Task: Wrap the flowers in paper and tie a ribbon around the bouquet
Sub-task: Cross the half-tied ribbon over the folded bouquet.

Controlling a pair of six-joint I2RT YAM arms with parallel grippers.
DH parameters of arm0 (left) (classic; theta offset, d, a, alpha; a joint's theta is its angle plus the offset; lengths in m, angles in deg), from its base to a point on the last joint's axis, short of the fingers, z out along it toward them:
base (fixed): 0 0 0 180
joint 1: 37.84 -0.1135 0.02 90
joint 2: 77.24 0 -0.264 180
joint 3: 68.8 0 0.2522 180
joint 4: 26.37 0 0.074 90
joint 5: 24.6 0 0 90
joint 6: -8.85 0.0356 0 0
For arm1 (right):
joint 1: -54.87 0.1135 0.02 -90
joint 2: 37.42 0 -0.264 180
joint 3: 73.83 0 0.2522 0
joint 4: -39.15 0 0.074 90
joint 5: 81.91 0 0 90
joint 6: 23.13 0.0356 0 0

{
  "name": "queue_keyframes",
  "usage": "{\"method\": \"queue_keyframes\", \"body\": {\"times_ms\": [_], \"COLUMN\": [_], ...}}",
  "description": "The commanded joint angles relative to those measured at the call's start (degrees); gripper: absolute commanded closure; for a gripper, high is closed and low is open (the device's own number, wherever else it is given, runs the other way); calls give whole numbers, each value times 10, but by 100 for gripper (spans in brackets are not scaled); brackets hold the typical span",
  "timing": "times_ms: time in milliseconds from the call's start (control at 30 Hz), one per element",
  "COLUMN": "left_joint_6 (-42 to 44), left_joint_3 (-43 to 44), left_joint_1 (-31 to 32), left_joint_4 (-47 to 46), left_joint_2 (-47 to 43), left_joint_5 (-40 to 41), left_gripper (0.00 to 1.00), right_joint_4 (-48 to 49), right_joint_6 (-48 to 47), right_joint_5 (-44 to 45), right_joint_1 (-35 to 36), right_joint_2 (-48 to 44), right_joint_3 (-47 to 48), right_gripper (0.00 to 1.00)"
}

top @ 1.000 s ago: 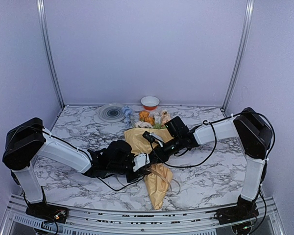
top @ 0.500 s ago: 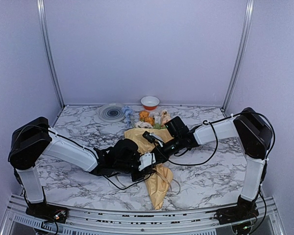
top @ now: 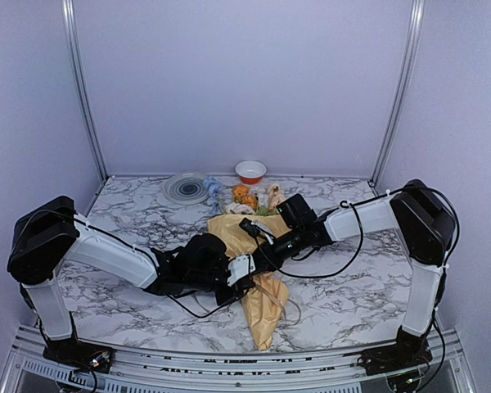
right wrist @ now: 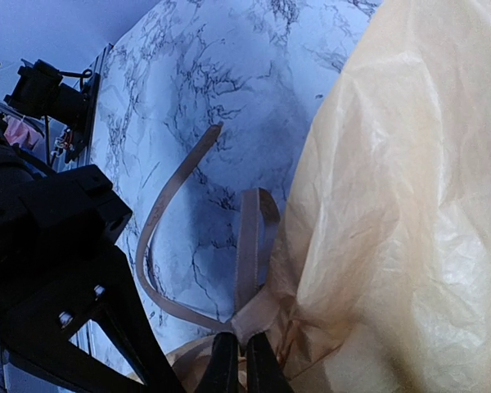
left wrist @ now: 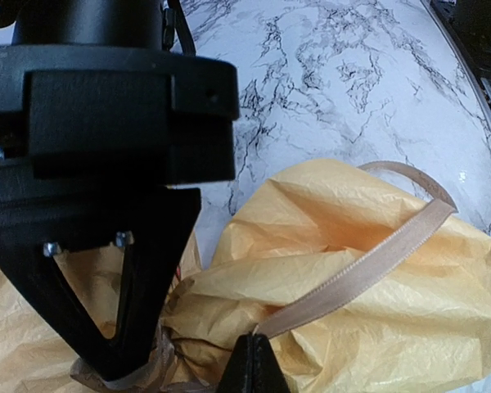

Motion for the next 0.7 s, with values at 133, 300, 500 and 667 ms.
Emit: {"method": "queue_keyframes", "body": {"times_ms": [133, 300, 500, 667], "left_joint_6": [-60, -99, -124, -129], "left_joint_3": [-52, -61, -58, -44], "left_joint_1": [-21, -37, -50, -54], "left_joint_4": [-25, -44, -64, -68], "left_joint_2": [-47, -44, -41, -27], "left_joint_5": [-10, 18, 57, 61], "left_gripper": [100, 100, 100, 100], "right_joint_4": [24, 30, 21, 22], "right_joint_6": [13, 16, 10, 8], "right_joint_5": [-36, -46, -55, -71], "right_joint_1": [-13, -13, -13, -13], "right_joint_2": [1, 1, -1, -3], "right_joint_3": [-3, -3, -2, -2], "right_gripper": [94, 94, 94, 93]}}
